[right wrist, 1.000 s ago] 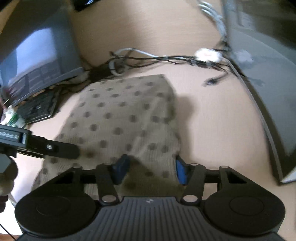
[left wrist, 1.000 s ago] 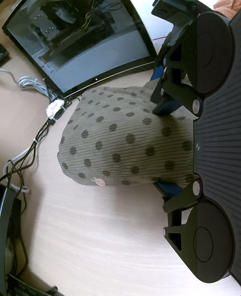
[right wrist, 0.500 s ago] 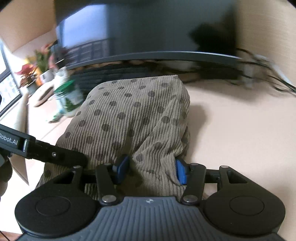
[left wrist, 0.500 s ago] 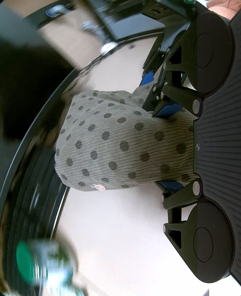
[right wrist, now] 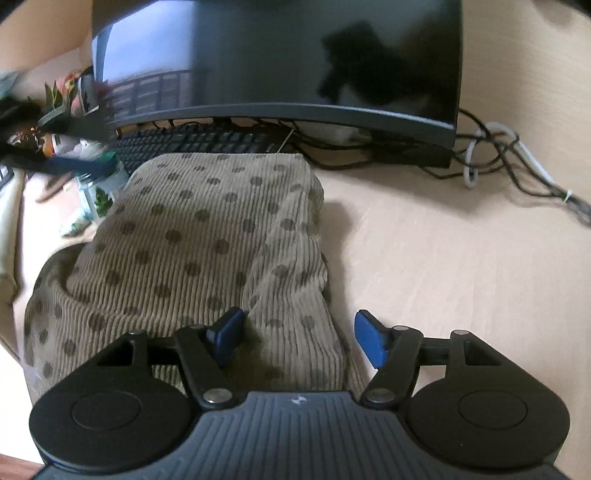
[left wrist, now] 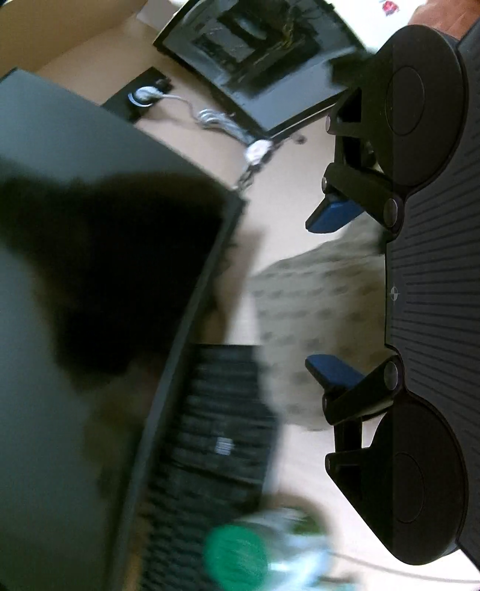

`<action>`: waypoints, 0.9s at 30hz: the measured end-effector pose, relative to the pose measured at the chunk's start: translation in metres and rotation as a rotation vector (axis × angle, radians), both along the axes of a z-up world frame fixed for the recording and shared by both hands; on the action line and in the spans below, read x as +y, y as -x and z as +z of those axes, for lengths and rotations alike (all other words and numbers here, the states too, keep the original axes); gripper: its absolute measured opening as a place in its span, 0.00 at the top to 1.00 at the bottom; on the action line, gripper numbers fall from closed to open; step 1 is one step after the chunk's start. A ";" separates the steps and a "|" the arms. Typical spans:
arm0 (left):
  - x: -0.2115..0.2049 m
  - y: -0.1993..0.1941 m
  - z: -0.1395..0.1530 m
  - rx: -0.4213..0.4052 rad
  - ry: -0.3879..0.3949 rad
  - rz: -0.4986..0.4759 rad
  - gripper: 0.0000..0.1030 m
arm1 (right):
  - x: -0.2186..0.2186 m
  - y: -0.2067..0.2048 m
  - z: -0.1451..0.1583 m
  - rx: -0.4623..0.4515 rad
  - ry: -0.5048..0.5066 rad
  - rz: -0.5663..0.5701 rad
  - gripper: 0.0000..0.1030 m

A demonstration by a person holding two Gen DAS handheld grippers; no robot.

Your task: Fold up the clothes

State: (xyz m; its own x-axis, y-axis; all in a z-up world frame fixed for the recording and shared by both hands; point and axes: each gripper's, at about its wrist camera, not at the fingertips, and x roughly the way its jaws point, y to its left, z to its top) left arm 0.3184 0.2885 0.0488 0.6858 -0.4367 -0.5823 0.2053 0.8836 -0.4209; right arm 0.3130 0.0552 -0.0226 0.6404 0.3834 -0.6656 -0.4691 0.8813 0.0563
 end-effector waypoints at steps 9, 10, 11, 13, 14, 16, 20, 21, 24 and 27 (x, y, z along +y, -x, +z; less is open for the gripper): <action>-0.037 -0.067 -0.048 0.182 -0.021 -0.111 0.18 | 0.021 0.039 0.053 -0.008 -0.174 0.084 0.32; -0.042 -0.069 -0.049 0.179 -0.032 -0.123 0.15 | 0.031 0.041 0.043 0.029 -0.161 0.103 0.32; -0.045 -0.069 -0.048 0.175 -0.046 -0.133 0.15 | 0.039 0.042 0.030 0.066 -0.140 0.100 0.32; -0.048 -0.069 -0.047 0.166 -0.067 -0.143 0.14 | 0.049 0.046 0.007 0.119 -0.118 0.079 0.31; -0.049 -0.068 -0.046 0.161 -0.077 -0.148 0.14 | 0.052 0.050 0.006 0.101 -0.104 0.079 0.31; -0.049 -0.066 -0.043 0.151 -0.088 -0.150 0.16 | 0.054 0.055 0.009 0.075 -0.083 0.090 0.31; -0.026 -0.043 -0.025 0.124 -0.023 -0.081 0.17 | 0.032 0.060 0.023 0.043 -0.087 0.101 0.30; -0.020 -0.034 -0.021 0.115 -0.001 -0.070 0.15 | 0.023 0.061 0.028 0.024 -0.090 0.096 0.29; -0.006 0.000 -0.012 0.097 0.074 -0.057 0.13 | -0.008 0.057 0.033 -0.008 -0.103 0.033 0.26; 0.000 0.014 -0.031 0.148 0.116 -0.043 0.13 | -0.025 0.038 0.020 0.055 -0.105 0.003 0.26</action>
